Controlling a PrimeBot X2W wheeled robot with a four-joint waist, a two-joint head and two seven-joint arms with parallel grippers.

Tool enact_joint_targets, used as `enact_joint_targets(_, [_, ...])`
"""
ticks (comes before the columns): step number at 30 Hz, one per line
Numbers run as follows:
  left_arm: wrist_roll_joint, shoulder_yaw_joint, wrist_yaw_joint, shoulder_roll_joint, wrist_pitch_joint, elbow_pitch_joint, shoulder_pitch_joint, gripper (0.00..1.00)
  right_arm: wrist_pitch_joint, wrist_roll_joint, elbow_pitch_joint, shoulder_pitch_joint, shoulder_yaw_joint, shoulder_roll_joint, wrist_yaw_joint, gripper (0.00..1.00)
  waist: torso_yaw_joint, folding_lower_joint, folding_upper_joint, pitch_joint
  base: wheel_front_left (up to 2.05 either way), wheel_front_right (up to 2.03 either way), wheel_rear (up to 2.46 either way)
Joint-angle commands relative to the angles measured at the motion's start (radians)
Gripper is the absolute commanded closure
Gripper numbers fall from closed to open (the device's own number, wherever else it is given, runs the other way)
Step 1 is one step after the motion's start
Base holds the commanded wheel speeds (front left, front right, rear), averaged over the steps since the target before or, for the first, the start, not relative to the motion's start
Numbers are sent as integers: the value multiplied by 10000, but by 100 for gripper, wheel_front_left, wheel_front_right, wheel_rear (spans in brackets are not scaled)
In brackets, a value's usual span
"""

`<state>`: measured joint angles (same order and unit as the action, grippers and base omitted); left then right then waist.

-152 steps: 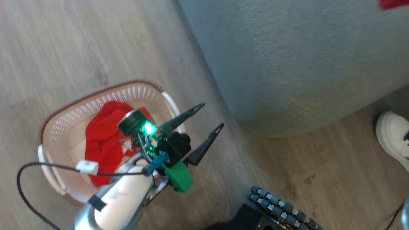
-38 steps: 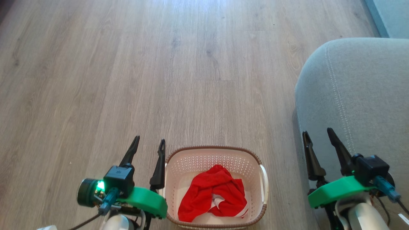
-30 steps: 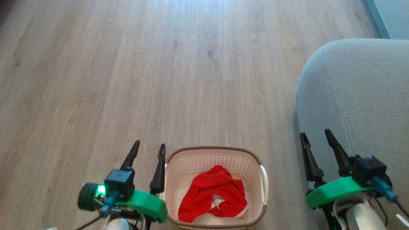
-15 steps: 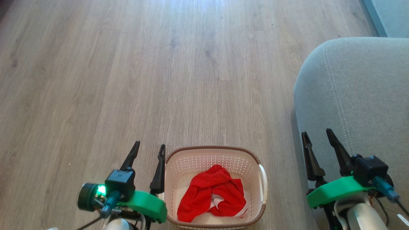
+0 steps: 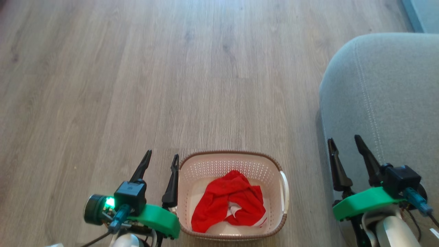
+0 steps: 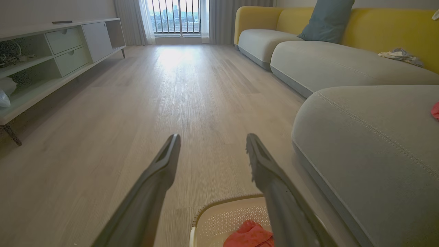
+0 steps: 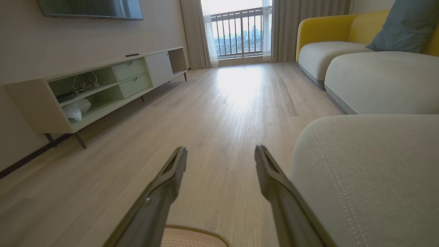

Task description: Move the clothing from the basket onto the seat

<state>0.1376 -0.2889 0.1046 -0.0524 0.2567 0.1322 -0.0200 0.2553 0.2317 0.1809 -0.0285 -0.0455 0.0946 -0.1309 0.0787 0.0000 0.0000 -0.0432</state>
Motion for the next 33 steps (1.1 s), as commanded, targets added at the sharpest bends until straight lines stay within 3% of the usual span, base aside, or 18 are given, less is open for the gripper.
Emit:
enact_joint_targets(1, [-93, 303, -71, 22, 51, -310, -559, 0, 65, -150, -301, -386, -95, 16, 2, 0, -54, 0, 0, -212, 0, 0, 0])
enact_joint_targets(12, [-391, -205, -270, 22, 51, 828, -1750, 0, 65, -631, -583, -1510, 576, 43, 2, 0, -669, 0, 0, -2681, 0, 0, 0])
enact_joint_targets(22, [-1117, -738, -781, -30, 51, 3732, -4076, 0, 65, -819, -1266, -3023, 323, 231, 2, 0, -1791, 0, 0, -5567, 0, 0, 0])
enact_joint_targets(33, [-1688, -1177, -934, -387, 51, 6437, -6236, 0, 65, -928, -2076, -3751, 77, 4, 2, 0, -2711, 0, 0, -7702, 0, 0, 0])
